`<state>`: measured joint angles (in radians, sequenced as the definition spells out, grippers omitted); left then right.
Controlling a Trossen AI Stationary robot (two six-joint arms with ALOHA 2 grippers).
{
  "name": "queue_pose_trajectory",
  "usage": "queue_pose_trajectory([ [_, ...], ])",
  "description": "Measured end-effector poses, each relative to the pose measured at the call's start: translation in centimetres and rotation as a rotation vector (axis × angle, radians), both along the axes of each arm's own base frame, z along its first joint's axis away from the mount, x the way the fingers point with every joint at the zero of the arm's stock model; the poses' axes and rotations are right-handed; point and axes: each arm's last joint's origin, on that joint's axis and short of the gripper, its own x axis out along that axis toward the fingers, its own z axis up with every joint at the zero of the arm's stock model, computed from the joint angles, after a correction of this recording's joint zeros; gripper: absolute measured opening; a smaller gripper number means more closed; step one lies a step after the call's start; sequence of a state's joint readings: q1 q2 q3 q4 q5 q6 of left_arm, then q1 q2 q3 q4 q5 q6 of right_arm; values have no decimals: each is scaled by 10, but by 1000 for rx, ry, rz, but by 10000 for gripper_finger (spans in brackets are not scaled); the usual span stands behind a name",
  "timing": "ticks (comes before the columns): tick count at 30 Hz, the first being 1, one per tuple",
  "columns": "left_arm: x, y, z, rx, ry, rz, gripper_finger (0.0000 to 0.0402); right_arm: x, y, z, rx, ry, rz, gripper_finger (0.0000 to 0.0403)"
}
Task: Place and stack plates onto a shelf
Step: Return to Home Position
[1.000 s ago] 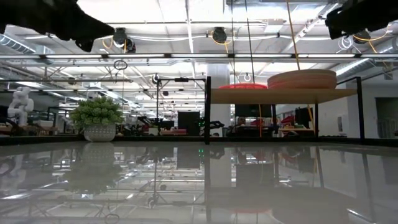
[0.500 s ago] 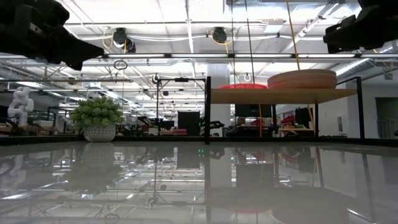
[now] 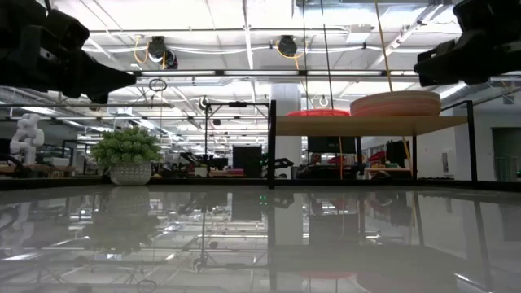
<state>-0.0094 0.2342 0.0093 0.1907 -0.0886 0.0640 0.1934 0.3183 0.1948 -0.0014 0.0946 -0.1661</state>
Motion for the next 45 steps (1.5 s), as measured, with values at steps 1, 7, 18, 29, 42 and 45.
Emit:
queue_pose_trajectory([
  [1,0,0,0,1,-2,-7,3,0,-1,-2,1,6,1,0],
  [7,0,2,1,4,-9,-5,3,1,-8,-8,15,6,-3,0],
  [18,0,5,1,4,-9,19,3,2,-17,-26,22,3,-60,0],
  [29,0,5,1,4,-8,18,3,1,-22,-29,10,16,-139,0],
  [42,-3,4,2,11,-24,-10,3,1,-22,-30,8,12,-138,0],
  [45,-5,4,3,11,-37,-10,3,-1,-22,-30,8,12,-138,0],
])
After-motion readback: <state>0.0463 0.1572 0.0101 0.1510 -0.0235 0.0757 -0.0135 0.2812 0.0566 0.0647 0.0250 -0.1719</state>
